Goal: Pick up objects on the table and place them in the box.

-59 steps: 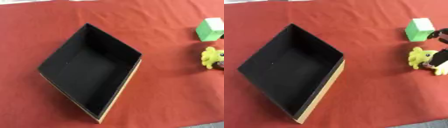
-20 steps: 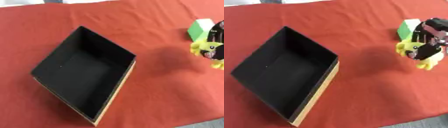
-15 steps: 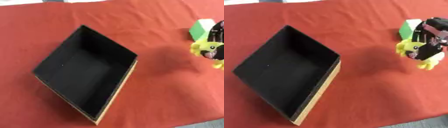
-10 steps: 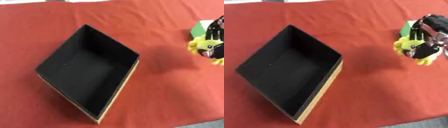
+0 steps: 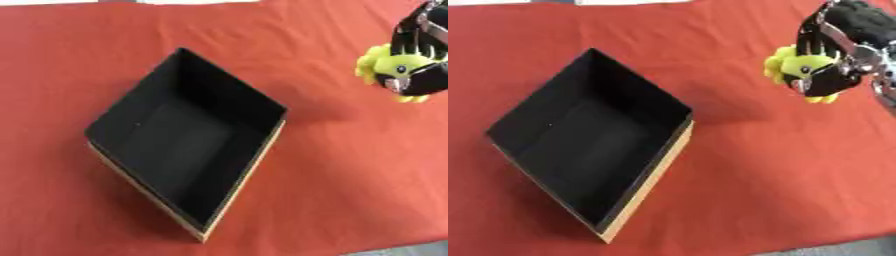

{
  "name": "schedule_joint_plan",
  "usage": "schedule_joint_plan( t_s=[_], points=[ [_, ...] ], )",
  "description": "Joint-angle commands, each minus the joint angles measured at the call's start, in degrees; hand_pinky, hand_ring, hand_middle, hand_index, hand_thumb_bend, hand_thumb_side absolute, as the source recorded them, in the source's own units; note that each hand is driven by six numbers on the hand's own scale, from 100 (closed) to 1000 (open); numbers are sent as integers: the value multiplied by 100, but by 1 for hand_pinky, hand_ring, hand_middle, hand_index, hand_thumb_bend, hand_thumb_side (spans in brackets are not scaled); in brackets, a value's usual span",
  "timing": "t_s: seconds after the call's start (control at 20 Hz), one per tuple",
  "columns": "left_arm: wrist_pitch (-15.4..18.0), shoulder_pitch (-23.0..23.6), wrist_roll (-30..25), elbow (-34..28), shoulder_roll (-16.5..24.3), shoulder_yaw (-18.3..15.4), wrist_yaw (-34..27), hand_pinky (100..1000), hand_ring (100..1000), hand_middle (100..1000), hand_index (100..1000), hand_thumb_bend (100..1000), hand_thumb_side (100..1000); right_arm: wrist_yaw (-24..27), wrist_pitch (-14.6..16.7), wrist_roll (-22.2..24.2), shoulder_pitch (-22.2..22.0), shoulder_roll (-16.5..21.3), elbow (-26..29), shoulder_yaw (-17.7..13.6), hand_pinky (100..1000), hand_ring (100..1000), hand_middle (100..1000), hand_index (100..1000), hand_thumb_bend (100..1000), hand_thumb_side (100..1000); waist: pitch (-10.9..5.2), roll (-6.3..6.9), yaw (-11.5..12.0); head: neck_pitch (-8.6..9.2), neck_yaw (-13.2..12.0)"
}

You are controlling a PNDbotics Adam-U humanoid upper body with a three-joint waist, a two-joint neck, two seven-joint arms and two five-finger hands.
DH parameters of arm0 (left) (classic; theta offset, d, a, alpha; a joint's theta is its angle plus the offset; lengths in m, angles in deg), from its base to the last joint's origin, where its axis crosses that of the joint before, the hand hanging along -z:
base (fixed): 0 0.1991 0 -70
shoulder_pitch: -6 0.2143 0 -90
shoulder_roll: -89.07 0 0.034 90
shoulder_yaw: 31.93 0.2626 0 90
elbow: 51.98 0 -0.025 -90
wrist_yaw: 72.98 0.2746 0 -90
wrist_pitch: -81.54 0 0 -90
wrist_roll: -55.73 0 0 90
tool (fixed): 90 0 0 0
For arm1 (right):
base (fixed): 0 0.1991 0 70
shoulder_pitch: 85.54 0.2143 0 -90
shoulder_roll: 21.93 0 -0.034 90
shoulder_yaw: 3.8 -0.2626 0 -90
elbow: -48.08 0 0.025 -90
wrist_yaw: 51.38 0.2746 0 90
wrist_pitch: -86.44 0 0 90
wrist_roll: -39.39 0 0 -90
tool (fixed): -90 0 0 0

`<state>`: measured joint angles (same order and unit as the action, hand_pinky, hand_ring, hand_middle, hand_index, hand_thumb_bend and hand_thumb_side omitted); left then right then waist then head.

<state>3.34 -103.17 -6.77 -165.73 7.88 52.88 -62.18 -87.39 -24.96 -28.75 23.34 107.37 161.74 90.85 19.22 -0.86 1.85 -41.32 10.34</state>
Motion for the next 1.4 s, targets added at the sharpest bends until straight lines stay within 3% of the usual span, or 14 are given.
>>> schedule_joint_plan(
  t_s=[0.05, 0.4, 0.65, 0.8, 1.0, 1.2, 1.4],
  points=[
    [8, -36, -16, -84, 132, -43, -8, 526, 835, 692, 800, 100, 449, 140, 164, 20, 248, 213, 93, 48, 294, 363, 377, 436, 277, 100, -149, -19, 20, -44, 42],
    [17, -45, -53, -84, 115, -17, -37, 527, 834, 692, 800, 100, 448, 510, 572, 406, 1315, -24, 93, 521, 294, 357, 376, 437, 194, 100, -210, -68, 51, -81, 89],
    [22, -62, -74, -84, 98, -4, -59, 528, 834, 692, 800, 100, 445, 645, 749, 844, 2372, -772, 93, 1076, 296, 350, 376, 441, 100, 100, -237, -51, 83, -103, 99],
    [22, -55, -77, -84, 87, -7, -66, 529, 835, 692, 800, 100, 448, 669, 789, 1072, 2778, -1235, 93, 1336, 298, 349, 377, 442, 100, 100, -251, -38, 53, -113, 74],
    [23, -54, -81, -84, 65, -6, -75, 530, 834, 692, 800, 100, 448, 632, 768, 1270, 3037, -1833, 93, 1654, 306, 354, 384, 449, 100, 100, -272, -24, -34, -123, 62],
    [27, -71, -101, -84, 46, 13, -89, 530, 834, 692, 800, 100, 448, 268, 696, 1440, 3109, -2321, 93, 2022, 309, 357, 386, 451, 100, 100, -287, -19, -71, -132, 73],
    [32, -83, -115, -84, 45, 20, -101, 531, 834, 692, 800, 100, 448, 21, 595, 1547, 3030, -2530, 93, 2375, 315, 368, 394, 457, 100, 100, -296, -27, -50, -131, 70]
  ],
)
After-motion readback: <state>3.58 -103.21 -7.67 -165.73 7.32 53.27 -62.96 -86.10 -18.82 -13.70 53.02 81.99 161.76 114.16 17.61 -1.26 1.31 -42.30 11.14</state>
